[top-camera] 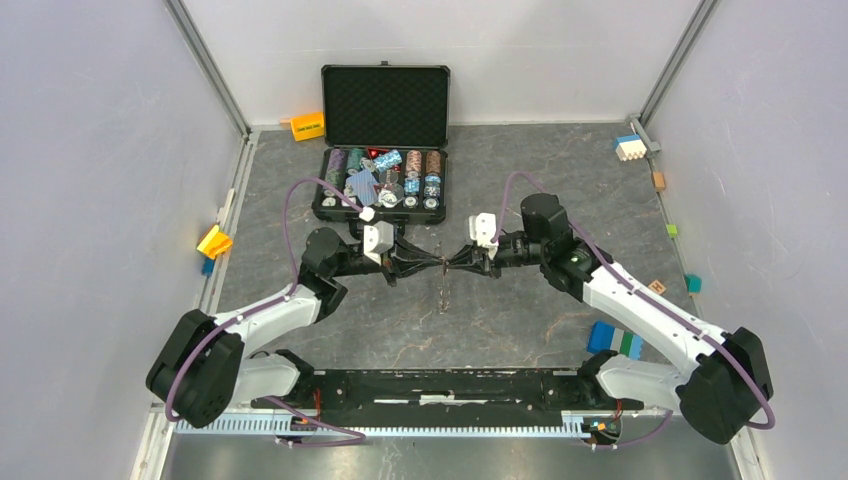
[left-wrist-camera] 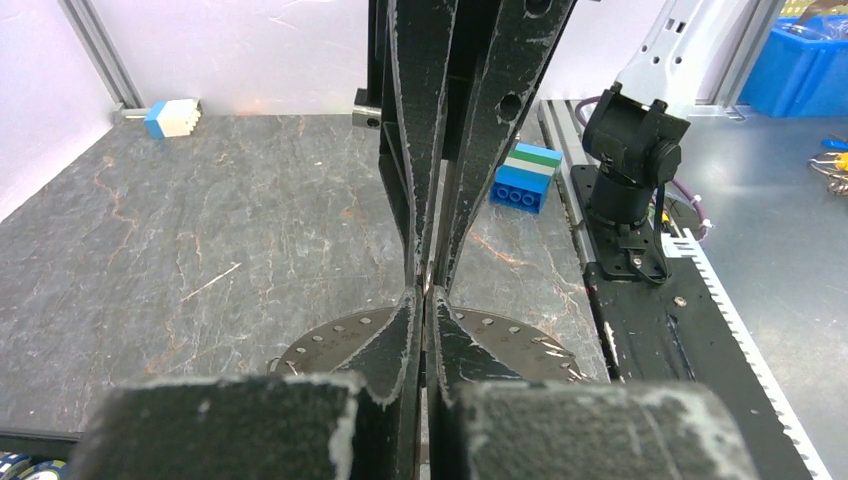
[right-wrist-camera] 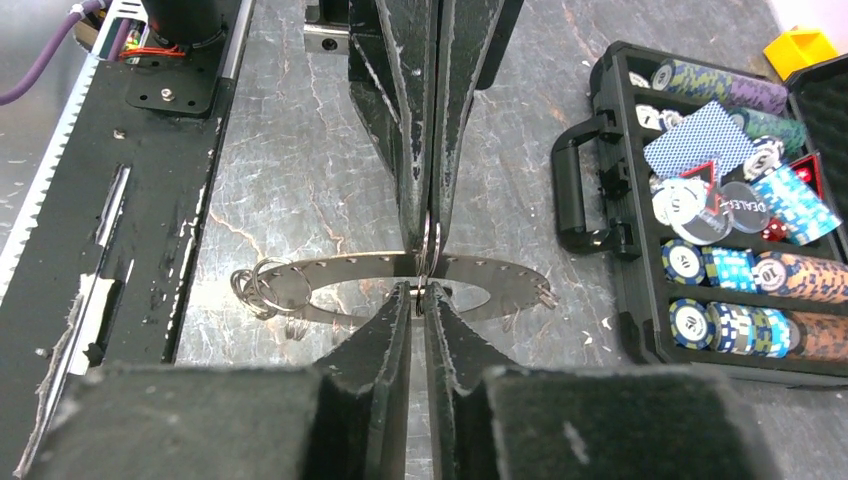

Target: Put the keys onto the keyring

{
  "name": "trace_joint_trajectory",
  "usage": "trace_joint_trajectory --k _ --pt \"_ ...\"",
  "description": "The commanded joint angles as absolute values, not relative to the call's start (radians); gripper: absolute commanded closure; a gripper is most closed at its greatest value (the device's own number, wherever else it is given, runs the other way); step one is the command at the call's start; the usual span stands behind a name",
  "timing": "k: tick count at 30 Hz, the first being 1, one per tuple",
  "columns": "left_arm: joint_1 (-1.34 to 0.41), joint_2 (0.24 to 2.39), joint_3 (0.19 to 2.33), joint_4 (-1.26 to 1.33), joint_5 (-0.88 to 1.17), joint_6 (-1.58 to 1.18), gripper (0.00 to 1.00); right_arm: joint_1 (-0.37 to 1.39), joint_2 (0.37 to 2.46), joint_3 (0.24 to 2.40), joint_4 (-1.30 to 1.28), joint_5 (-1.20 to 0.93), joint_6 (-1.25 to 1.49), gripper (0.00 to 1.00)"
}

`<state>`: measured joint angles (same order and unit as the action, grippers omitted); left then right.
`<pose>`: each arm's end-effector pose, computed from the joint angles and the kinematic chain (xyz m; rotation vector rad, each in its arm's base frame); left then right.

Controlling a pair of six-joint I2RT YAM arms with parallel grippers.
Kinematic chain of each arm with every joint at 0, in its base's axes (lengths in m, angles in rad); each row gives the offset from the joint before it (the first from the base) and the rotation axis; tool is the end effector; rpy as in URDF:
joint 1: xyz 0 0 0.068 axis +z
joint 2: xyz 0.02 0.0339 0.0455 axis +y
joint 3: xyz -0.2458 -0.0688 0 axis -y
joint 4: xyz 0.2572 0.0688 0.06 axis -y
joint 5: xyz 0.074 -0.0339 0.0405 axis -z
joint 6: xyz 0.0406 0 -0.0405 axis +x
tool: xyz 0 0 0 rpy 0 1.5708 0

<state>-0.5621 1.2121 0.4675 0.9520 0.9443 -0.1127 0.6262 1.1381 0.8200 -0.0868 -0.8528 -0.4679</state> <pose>0.2018 -0.1660 0.2336 1.1073 1.1051 -1.1781 0.2029 0.1845 0.2735 -1.4439 1.2992 0.9396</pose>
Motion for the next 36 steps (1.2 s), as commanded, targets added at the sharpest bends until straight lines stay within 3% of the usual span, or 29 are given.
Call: trace_joint_trajectory --k 1,4,8,20,36 --pt "-0.559 1.192 0.475 1.036 0.94 -0.125 0.98 0.626 1.143 0.825 -0.086 -0.845 -0.468 0.81" --pt "-0.558 1.191 0.473 1.02 0.94 -0.11 0.98 0.626 1.129 0.844 -0.108 -0.83 -0.483 0.72" --pt "-0.559 1.186 0.472 1.003 0.944 -0.091 0.98 0.626 1.091 0.846 -0.11 -0.805 -0.487 0.69" --pt "-0.568 1.193 0.486 0.918 0.968 -0.005 0.98 0.625 1.136 0.887 -0.1 -0.865 -0.433 0.69" --pt "-0.574 1.197 0.486 0.907 0.974 -0.003 0.98 0.625 1.188 0.91 -0.08 -0.893 -0.402 0.79"
